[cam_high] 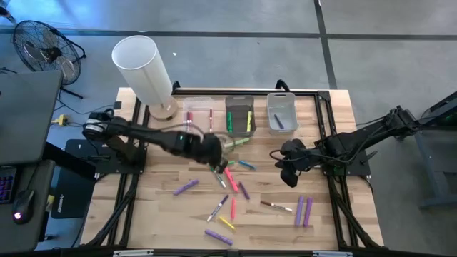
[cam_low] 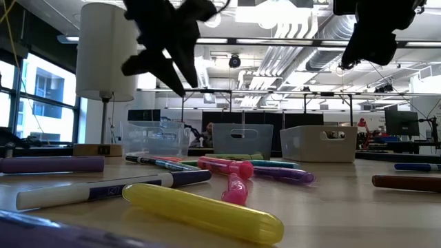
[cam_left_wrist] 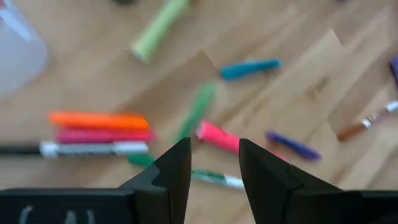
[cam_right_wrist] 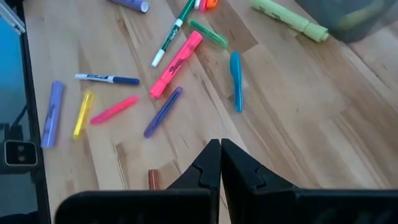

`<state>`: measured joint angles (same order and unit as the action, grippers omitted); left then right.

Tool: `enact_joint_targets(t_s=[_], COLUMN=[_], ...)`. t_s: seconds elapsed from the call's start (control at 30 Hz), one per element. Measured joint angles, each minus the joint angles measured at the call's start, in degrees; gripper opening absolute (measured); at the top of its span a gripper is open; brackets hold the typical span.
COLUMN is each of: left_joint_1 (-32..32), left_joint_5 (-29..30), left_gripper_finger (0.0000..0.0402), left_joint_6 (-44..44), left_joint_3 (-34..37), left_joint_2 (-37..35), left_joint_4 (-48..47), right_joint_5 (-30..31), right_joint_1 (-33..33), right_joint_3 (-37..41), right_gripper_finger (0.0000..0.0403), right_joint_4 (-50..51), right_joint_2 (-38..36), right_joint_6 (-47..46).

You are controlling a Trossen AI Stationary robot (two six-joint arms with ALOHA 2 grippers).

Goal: Pick & Place Markers
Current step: Put the blue pen into the gray bin

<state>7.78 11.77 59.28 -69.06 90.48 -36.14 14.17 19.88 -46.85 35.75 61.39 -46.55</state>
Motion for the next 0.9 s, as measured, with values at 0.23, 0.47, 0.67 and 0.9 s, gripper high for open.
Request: enact_joint_targets(t_s=[0.23, 0.47, 0.67, 0.9], left_joint_1=[12.07, 19.83, 21.15, 19.71], left_joint_5=[2.95, 2.55, -5.75, -8.78], left_gripper_finger=[0.0131, 0.0099, 0.0021, 0.0003], left_joint_6=[5.65, 3.61, -8.20, -18.40], left_joint_3=[-0.01, -0.03, 0.84, 7.99], left_joint_2=[0.46, 4.21, 7.17, 5.31], left_joint_4=[-0.47, 0.39, 2.33, 3.89], right_joint_5=[1.25, 1.95, 2.10, 2.39], right_joint_1=[0.00, 0.01, 0.00, -1.18], right_joint_3=[0.00, 0.00, 0.00, -3.82], right_gripper_finger=[0.0000, 0.0000, 0.0000, 0.0000], right_joint_4=[-0.01, -0.49, -1.40, -9.30], right_joint_2=[0.00, 0.00, 0.21, 7.29], right_joint_6=[3.95, 3.16, -0.32, 2.74])
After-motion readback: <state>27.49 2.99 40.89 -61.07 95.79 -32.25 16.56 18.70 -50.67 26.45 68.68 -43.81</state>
